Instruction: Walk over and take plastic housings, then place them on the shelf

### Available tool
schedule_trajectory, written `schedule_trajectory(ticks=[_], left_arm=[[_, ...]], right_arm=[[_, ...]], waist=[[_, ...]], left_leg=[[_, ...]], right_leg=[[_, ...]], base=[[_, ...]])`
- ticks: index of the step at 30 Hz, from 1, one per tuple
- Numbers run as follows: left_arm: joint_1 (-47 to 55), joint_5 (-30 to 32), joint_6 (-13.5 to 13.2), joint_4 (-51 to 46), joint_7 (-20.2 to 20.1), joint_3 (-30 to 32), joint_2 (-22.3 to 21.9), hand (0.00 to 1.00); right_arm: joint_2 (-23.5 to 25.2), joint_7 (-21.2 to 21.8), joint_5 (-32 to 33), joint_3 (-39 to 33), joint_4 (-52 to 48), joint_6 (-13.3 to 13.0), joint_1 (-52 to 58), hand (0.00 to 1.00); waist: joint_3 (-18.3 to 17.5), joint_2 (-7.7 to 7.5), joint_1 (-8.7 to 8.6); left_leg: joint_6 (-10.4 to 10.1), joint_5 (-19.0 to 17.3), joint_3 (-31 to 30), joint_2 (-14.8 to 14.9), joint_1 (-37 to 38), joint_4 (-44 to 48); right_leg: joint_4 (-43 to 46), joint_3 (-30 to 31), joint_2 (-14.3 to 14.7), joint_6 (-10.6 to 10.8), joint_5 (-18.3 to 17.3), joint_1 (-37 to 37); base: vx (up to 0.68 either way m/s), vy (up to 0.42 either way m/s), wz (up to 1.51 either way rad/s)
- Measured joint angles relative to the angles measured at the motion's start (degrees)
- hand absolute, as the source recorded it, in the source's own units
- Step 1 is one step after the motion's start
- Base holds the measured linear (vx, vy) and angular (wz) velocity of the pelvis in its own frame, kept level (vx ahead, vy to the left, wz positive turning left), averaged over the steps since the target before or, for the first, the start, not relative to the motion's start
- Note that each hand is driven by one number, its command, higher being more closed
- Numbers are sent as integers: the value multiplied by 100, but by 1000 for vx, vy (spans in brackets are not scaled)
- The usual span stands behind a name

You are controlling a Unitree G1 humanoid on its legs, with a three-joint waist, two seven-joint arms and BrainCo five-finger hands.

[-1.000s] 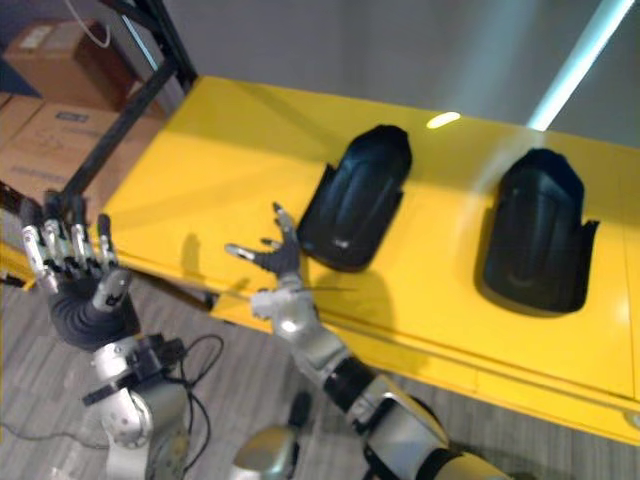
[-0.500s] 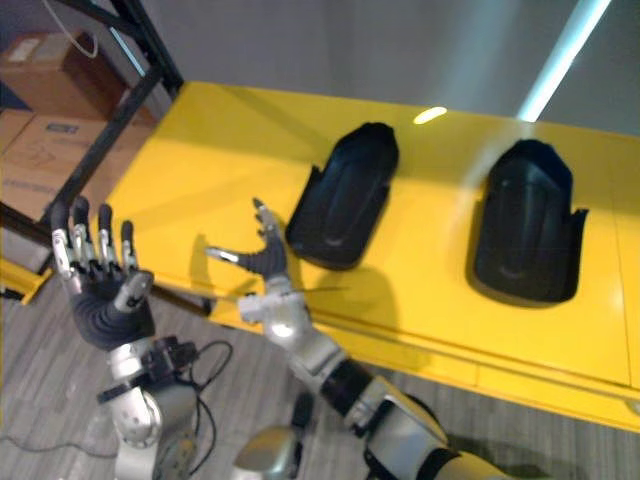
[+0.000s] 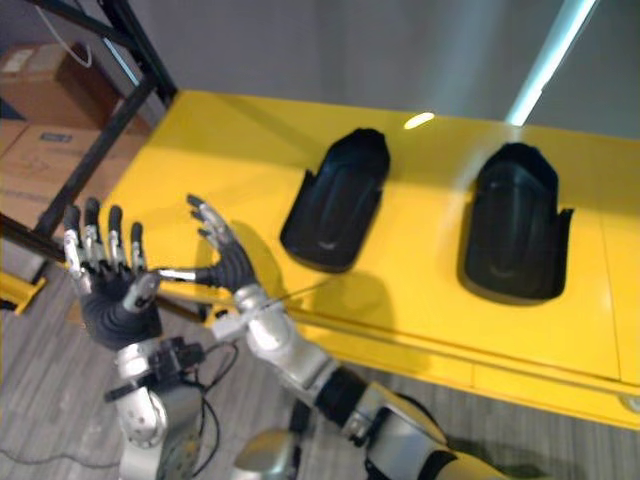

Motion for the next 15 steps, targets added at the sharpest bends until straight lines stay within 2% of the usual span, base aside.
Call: schedule_trajectory(ticks=[1, 3, 6, 8, 9, 11, 12, 13, 15], left_arm=[[4, 1, -15, 0, -1, 5, 0, 0], [9, 3, -31, -1, -27, 77, -2, 0], [90, 1, -37, -8, -67, 311, -7, 0], [198, 1, -40, -38, -91, 528, -4, 0], [202, 1, -40, -60, -152, 661, -1, 0], [204, -1, -40, -108, -192, 784, 6, 0], [202, -2, -39, -131, -234, 929, 7, 0], [202, -2, -38, -131, -236, 963, 8, 0], [215, -1, -34, -131, -237, 1160, 6, 0]], right_arm=[[1, 42, 6, -1, -97, -22, 13, 0], [-5, 362, 131, -109, -898, -146, 46, 0], [-76, 600, 147, -469, -1619, -152, 59, 0], [-329, 646, 55, -987, -2174, -110, 151, 0], [-596, 641, -79, -1518, -2600, -86, 410, 0], [-886, 631, -190, -2081, -2959, 48, 787, 0], [-1190, 642, -311, -2656, -3236, 210, 1253, 0], [-1245, 643, -316, -2747, -3285, 242, 1361, 0], [-1527, 672, -418, -3567, -3562, 346, 2338, 0]], waist=[[-28, -5, -1], [-194, -45, -19], [-433, -130, -63], [-608, -230, -151], [-675, -306, -166], [-751, -386, -190], [-791, -428, -225], [-793, -432, -245], [-834, -420, -331]], left_leg=[[-1, -2, 4, 0, 5, -1], [5, -27, 24, -1, 110, -17], [8, -49, 61, 0, 175, -24], [17, -63, 117, 2, 208, -22], [18, -64, 164, 3, 254, -29], [21, -65, 232, 10, 274, -31], [27, -70, 323, 17, 318, -32], [28, -70, 327, 16, 330, -33], [34, -75, 486, 32, 437, -75]], right_leg=[[-1, 0, 0, 0, 0, 1], [-35, 1, -2, 0, 0, 105], [-81, 10, 1, 1, -1, 171], [-85, 42, -1, 2, -2, 180], [-85, 81, -3, 7, 0, 196], [-85, 144, -2, 17, 6, 182], [-85, 214, -2, 37, 20, 181], [-84, 220, -4, 39, 21, 187], [-85, 382, 2, 56, 54, 177]], base=[[27, 2, -4], [16, 3, -5], [1, 3, -6], [-24, 11, -12], [-36, 18, -18], [-36, 17, -22], [-19, 14, -21], [-21, 18, -26], [-15, 17, -31]])
